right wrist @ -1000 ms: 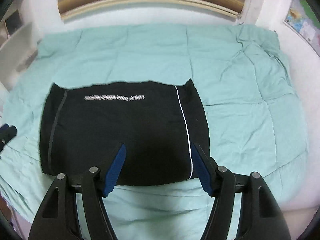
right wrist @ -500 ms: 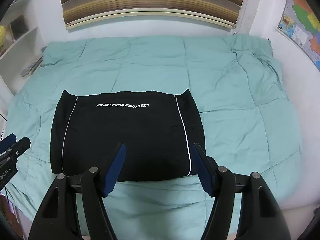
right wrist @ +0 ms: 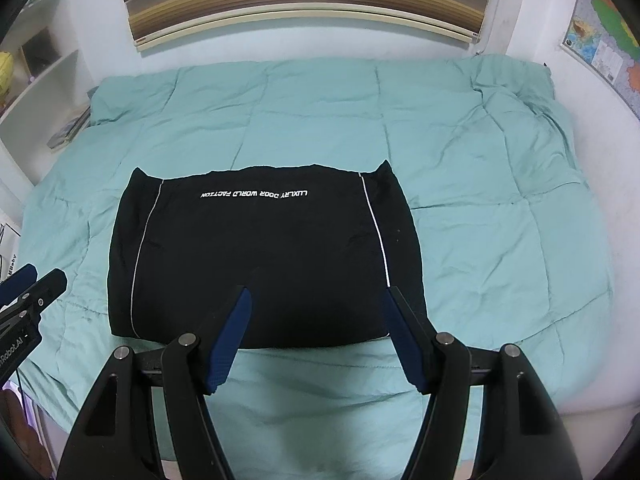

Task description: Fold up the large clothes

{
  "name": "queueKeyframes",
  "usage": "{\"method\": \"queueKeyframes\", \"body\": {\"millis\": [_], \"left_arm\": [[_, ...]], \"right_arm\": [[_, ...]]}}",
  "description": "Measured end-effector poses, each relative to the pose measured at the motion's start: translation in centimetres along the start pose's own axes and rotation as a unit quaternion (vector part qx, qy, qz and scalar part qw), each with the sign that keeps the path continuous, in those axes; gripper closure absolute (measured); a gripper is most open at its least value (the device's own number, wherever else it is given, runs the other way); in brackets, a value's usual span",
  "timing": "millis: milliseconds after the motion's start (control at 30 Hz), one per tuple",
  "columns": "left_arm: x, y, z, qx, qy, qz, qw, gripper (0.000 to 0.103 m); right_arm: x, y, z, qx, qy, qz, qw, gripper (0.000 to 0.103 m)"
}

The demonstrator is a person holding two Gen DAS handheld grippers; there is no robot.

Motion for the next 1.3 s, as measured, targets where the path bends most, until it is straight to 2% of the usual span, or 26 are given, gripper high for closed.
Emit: {"method": "queueKeyframes", "body": {"millis": [533,700,1300], "left_arm": [[-1.2,-0.6,0.0,0.004,0.002,0.013,0.9999,0.044],[-1.7,0.2,-0.4,0.010,0.011,0.029,0.9995,0.044],[-2.1,0.9,-1.3,0.005,0.022,0.045,0.9987,0.044]], "right_arm": [[-0.6,-0.3,-0.1,0.016,0.005,0.002,1.000,0.034],[-0.9,-0.3,0.2,0.018,0.003,0.004,1.000,0.034],[-1.3,0.4,0.0,0.016,-0.003,0.022,1.000,0.034]]}}
Point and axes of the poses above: each gripper's, at about its wrist camera, not at the fingertips, and y roughly the way its jaws point, z to its left, x to its top, the point moved 3 cm from there along y, roughly the way its jaws point, and after that the axes turned 3 degrees about -z, right-handed, at the moved point
